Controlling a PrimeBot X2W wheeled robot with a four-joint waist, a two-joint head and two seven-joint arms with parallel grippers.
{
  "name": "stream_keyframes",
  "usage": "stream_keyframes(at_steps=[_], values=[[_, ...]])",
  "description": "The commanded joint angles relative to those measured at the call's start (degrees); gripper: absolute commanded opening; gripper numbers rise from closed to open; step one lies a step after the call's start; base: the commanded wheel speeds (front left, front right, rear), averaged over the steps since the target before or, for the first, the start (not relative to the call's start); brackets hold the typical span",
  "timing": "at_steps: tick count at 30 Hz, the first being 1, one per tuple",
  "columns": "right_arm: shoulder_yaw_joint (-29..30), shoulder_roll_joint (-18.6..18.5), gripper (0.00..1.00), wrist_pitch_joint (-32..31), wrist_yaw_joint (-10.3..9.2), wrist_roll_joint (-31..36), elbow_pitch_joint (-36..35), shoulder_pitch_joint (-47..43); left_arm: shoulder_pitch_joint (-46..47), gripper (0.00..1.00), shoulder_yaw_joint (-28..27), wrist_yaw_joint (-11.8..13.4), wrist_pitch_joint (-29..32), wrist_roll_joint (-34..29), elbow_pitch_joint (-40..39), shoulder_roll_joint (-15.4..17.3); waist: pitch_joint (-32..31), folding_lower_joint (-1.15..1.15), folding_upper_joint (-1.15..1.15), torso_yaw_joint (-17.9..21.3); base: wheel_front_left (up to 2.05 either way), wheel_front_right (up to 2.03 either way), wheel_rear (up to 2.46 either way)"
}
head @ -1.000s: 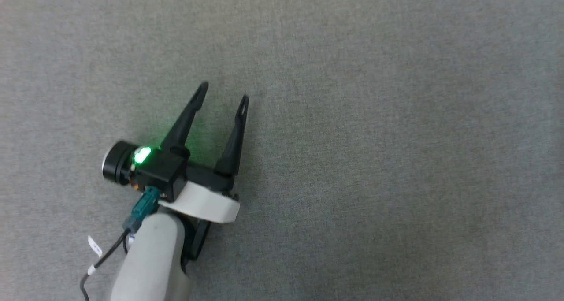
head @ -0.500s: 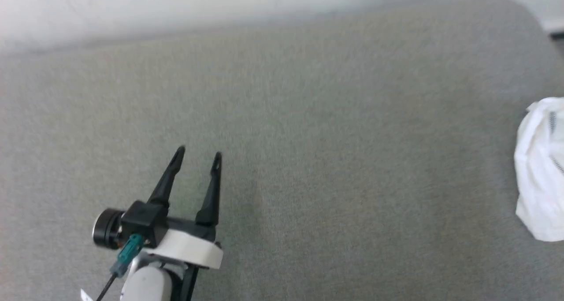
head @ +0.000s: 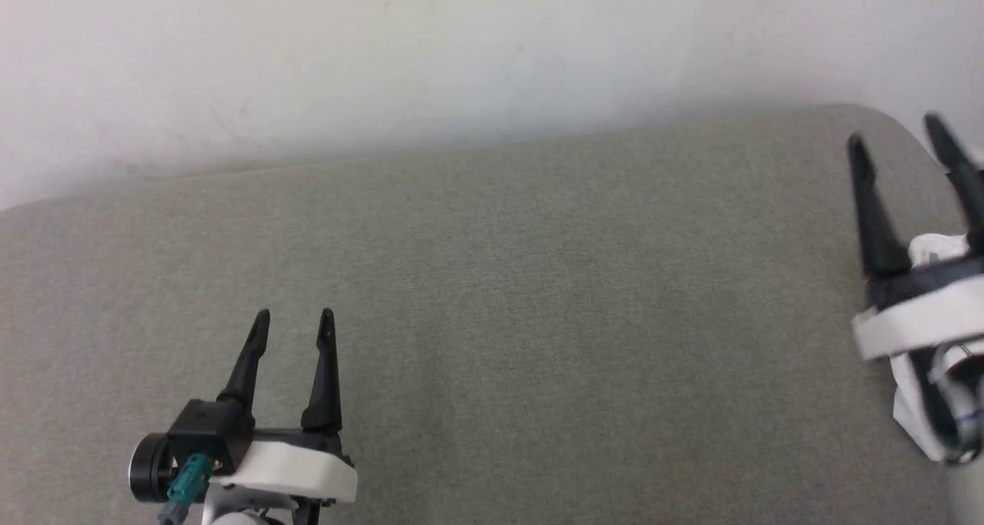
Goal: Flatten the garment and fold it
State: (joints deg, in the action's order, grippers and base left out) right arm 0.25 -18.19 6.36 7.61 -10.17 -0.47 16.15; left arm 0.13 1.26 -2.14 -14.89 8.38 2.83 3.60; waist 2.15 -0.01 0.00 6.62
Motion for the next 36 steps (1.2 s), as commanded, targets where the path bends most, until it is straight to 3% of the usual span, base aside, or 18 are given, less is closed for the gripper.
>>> stream_keyframes(at_steps=[1, 6, 13, 20, 36], values=[[0.4, 3.3, 1.00, 0.6, -0.12, 0.8, -1.4, -3.0, -0.9, 1.00, -0.3, 0.6, -0.1, -0.7, -0.2, -0.3, -1.3, 0.01, 0.00, -1.4, 0.00, 0.00, 0.00], [0.4, 10.7, 1.00, 3.8, -0.12, 3.5, -2.4, -10.6, -2.1, 1.00, -0.8, 2.2, -0.1, -0.9, -0.3, -0.4, -2.1, 0.01, 0.00, -2.2, 0.00, 0.00, 0.00], [0.2, 13.9, 1.00, 6.8, -0.12, 6.3, -0.5, -16.6, -4.0, 1.00, -1.0, 3.3, -0.1, -1.5, 1.3, -0.5, -3.7, 0.01, 0.00, -2.6, 0.00, 0.00, 0.00], [-0.9, 15.0, 1.00, 7.2, -0.12, 7.6, 3.3, -20.0, -5.2, 1.00, -1.1, 3.9, -0.1, -1.4, 1.5, -0.6, -4.5, 0.01, 0.00, -2.9, 0.00, 0.00, 0.00], [-1.3, 15.3, 1.00, 8.0, -0.12, 5.8, 3.9, -19.6, -5.9, 1.00, -1.0, 4.8, -0.1, -1.2, 2.7, -0.7, -5.3, 0.01, 0.00, -3.9, 0.00, 0.00, 0.00]])
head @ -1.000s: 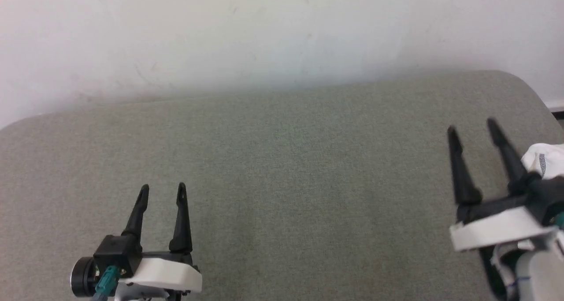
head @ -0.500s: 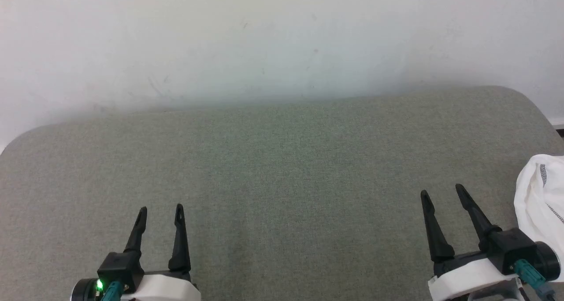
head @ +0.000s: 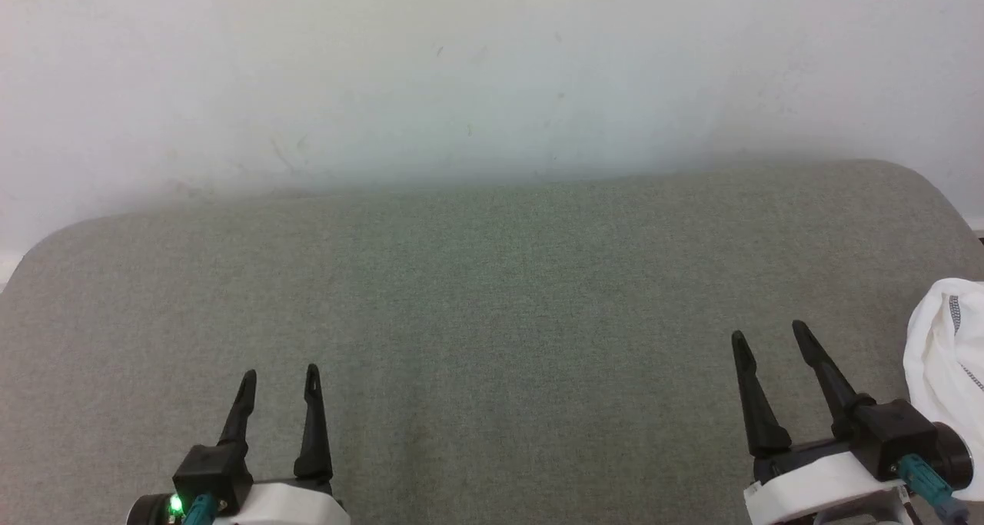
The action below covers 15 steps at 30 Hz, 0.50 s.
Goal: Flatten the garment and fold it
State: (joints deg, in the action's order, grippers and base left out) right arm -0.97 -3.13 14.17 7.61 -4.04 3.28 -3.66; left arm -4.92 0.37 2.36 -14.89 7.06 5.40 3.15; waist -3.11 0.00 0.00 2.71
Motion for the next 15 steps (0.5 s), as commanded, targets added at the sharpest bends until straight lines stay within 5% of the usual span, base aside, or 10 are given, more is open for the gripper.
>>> stream_keyframes(at_steps=[1, 4, 5, 15], values=[[-0.1, 0.2, 1.00, 0.2, -0.12, -0.3, 0.1, 0.3, -0.8, 1.00, -0.1, 0.4, -0.1, 0.2, 0.2, -0.2, 0.0, 0.00, 0.00, -0.1, 0.00, 0.00, 0.00], [-0.2, 0.2, 1.00, 0.3, -0.12, -0.3, 0.0, 0.4, -0.9, 1.00, 0.2, 0.4, -0.1, 0.8, 0.3, -0.3, 0.2, 0.00, 0.00, -0.2, 0.00, 0.00, 0.00], [-0.1, 0.0, 0.00, 0.0, 0.00, 0.0, 0.0, 0.0, 0.0, 0.00, 0.2, 0.3, 0.0, 0.6, 0.2, 0.0, 0.1, 0.00, 0.00, -0.2, 0.00, 0.00, 0.00], [0.0, 0.0, 0.00, -0.8, -0.01, 0.2, -0.2, 0.2, 0.3, 0.00, 0.2, 0.1, 0.9, 0.1, -0.1, 0.0, 0.3, 0.00, 0.00, -0.3, 0.00, 0.00, 0.00]])
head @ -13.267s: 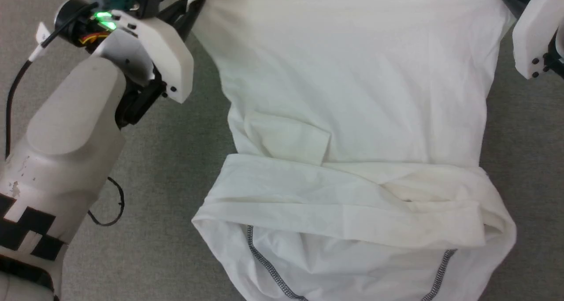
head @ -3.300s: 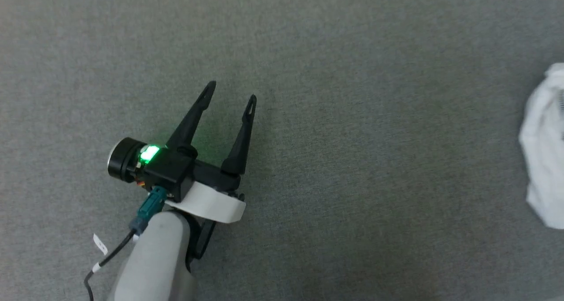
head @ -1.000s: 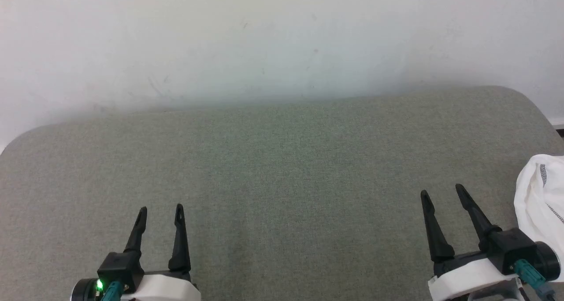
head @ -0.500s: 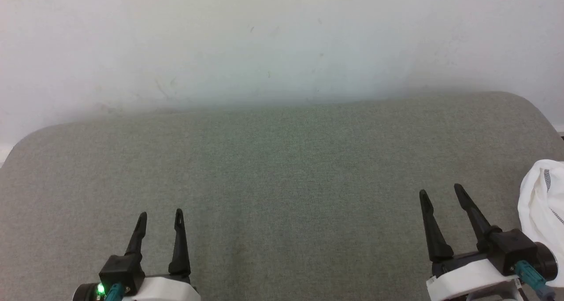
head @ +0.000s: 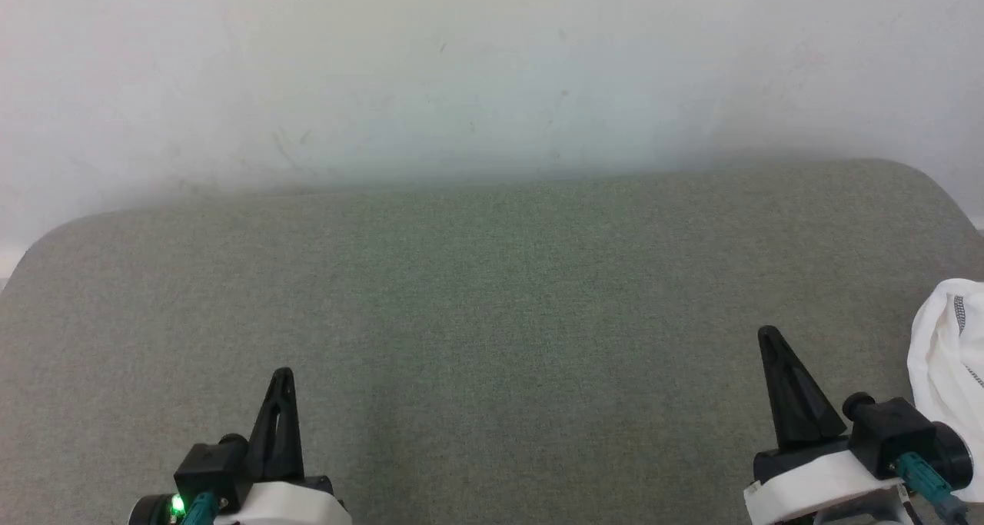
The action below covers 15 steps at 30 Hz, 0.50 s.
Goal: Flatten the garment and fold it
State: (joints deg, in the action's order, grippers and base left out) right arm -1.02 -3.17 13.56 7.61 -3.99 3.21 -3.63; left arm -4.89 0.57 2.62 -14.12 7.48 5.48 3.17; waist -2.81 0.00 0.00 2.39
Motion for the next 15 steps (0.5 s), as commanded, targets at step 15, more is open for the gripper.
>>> stream_keyframes(at_steps=[15], values=[[0.2, 0.1, 0.00, -1.9, -0.02, 0.7, -0.5, 0.6, 0.8, 0.00, -0.1, -0.5, 1.9, -1.2, -0.9, -0.1, 0.4, 0.00, 0.00, -0.3, 0.00, 0.00, 0.00]])
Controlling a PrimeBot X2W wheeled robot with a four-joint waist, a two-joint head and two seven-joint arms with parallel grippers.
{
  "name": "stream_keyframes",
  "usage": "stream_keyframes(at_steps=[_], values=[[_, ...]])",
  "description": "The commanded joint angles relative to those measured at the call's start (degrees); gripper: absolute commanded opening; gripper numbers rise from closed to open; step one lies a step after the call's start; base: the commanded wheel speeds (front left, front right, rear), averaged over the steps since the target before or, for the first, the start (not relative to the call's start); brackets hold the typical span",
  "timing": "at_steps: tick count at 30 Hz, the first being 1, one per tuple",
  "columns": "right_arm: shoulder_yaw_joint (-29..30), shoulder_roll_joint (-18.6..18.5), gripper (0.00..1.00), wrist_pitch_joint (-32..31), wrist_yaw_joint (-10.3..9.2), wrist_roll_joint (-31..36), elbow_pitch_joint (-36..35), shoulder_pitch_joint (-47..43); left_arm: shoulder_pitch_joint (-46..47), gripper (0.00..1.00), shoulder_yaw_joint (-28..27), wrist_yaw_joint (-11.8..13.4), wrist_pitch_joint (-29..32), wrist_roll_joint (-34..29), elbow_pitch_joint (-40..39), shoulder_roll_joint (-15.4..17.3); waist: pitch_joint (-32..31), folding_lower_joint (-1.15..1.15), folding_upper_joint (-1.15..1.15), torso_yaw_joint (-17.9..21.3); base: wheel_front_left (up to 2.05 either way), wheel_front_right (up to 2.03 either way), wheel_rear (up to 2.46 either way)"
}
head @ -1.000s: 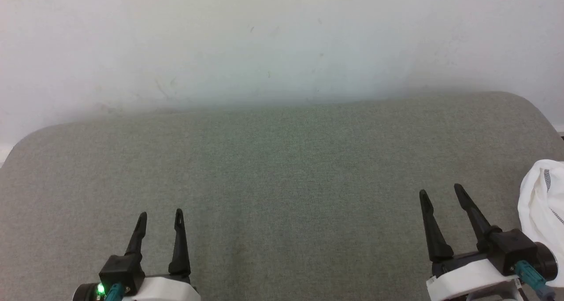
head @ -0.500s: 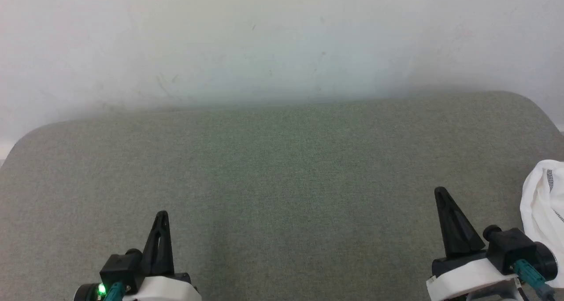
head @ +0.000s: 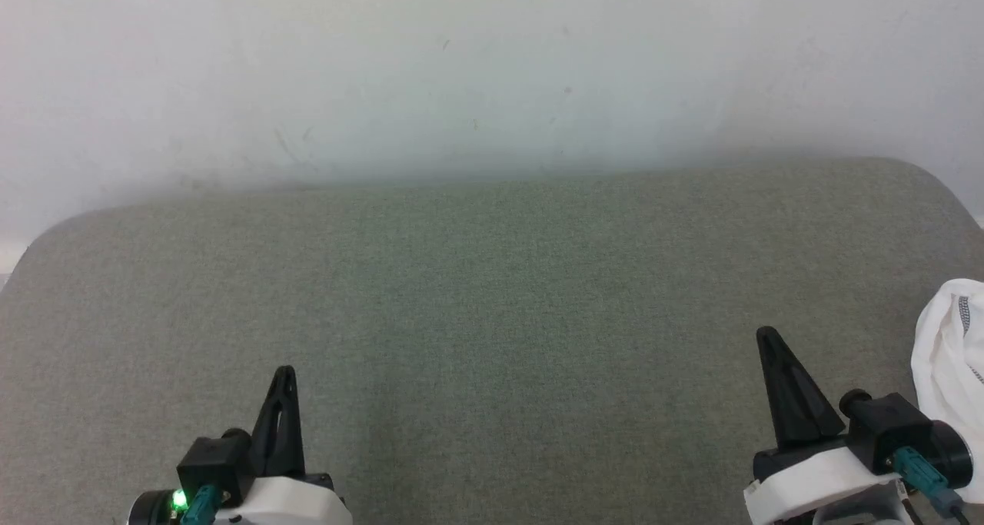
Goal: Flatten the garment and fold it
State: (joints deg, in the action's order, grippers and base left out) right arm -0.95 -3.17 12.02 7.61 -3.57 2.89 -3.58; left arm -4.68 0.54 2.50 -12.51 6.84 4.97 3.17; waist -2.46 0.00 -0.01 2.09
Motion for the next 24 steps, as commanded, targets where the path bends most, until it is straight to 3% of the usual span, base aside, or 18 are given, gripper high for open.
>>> stream_keyframes(at_steps=[1, 24], values=[[0.1, 0.1, 0.00, -0.5, -0.02, 0.3, -0.2, 0.6, 0.7, 0.00, -0.1, -0.4, 0.4, -0.6, -0.4, -0.1, 0.0, 0.00, 0.01, 0.0, 0.00, 0.00, 0.00], [0.3, 0.1, 0.00, -3.0, -0.04, 1.0, -0.8, 1.3, 1.5, 0.00, -0.2, -0.8, 3.0, -2.0, -1.4, -0.1, 0.6, 0.00, 0.01, -0.5, 0.00, 0.00, 0.00]])
